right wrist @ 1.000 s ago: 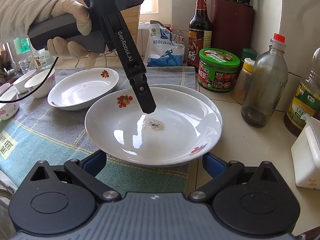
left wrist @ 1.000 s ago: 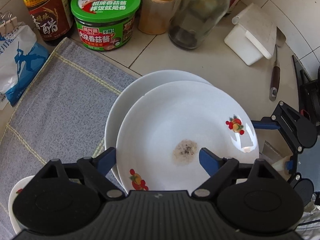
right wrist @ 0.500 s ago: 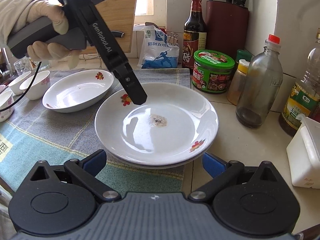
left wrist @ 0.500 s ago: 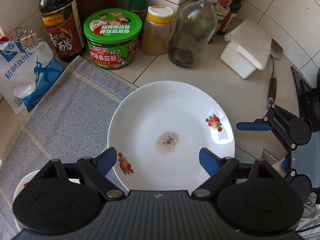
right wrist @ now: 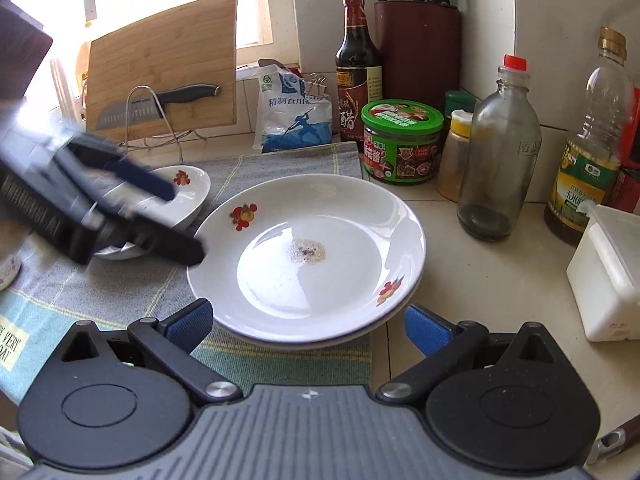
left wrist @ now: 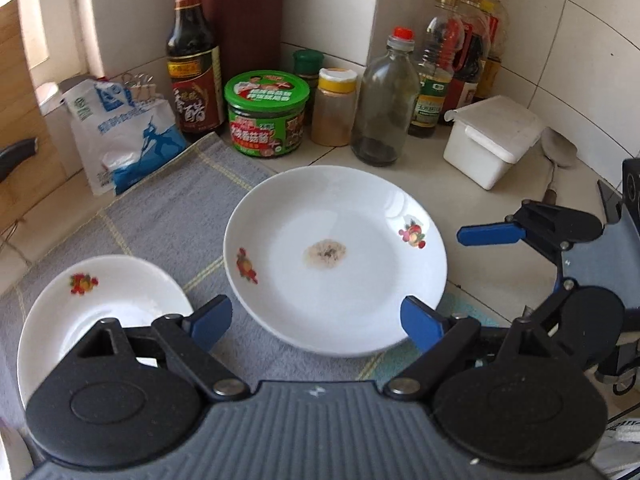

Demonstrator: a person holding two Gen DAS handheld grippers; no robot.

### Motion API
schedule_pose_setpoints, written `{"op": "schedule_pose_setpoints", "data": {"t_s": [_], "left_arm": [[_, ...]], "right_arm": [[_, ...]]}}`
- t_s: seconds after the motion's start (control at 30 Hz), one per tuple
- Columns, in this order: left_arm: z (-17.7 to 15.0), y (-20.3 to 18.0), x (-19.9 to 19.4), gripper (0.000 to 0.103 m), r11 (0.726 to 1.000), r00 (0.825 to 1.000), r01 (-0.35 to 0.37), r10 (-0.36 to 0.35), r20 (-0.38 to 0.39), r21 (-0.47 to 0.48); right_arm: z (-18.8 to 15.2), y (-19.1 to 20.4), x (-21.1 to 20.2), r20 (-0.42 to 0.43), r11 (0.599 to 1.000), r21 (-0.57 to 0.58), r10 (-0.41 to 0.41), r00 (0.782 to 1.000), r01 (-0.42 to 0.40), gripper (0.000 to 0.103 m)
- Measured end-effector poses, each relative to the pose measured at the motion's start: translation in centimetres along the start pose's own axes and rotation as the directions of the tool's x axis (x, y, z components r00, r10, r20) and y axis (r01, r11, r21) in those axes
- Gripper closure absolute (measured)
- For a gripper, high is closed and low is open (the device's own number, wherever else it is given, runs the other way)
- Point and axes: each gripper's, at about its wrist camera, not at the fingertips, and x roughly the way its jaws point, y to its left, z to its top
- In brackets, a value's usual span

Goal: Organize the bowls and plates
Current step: 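Withdraw the left tool up from the stacked plates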

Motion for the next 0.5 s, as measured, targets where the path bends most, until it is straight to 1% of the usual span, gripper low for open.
{"op": "schedule_pose_setpoints", "data": {"t_s": [0.13, 0.2, 0.27, 0.37, 0.4, 0.5], "left_arm": [[-3.5, 0.9, -1.5, 0.011, 0.994, 0.994, -0.098, 0.1, 0.033, -0.056], [-5.0, 1.7, -2.1, 0.011, 0.988, 0.99, -0.13, 0.134, 0.038, -0.078], [-6.7, 2.9, -2.9, 0.011, 0.98, 0.984, -0.167, 0.172, 0.039, -0.109], [-8.9, 4.4, -3.4, 0.009, 0.965, 0.971, -0.236, 0.24, 0.021, -0.118], [-9.8, 5.1, -3.6, 0.009, 0.96, 0.966, -0.253, 0.257, 0.015, -0.122], [-11.4, 7.2, -3.4, 0.009, 0.951, 0.965, -0.261, 0.264, -0.008, -0.166]], "right_arm": [[1.2, 0.7, 0.1, 0.007, 1.0, 0.015, -0.019, 1.0, 0.019, 0.0], [2.0, 1.2, 0.1, 0.009, 0.999, 0.03, -0.032, 0.999, 0.031, 0.0], [2.9, 1.9, 0.1, 0.012, 0.999, 0.042, -0.033, 0.999, 0.032, 0.0], [4.4, 3.1, 0.4, 0.016, 0.999, 0.047, -0.022, 1.0, 0.021, 0.0], [4.9, 3.5, 0.7, 0.013, 0.999, 0.048, -0.019, 1.0, 0.019, 0.0], [6.1, 5.0, 1.8, -0.005, 0.999, 0.044, -0.009, 1.0, 0.01, 0.0]]}}
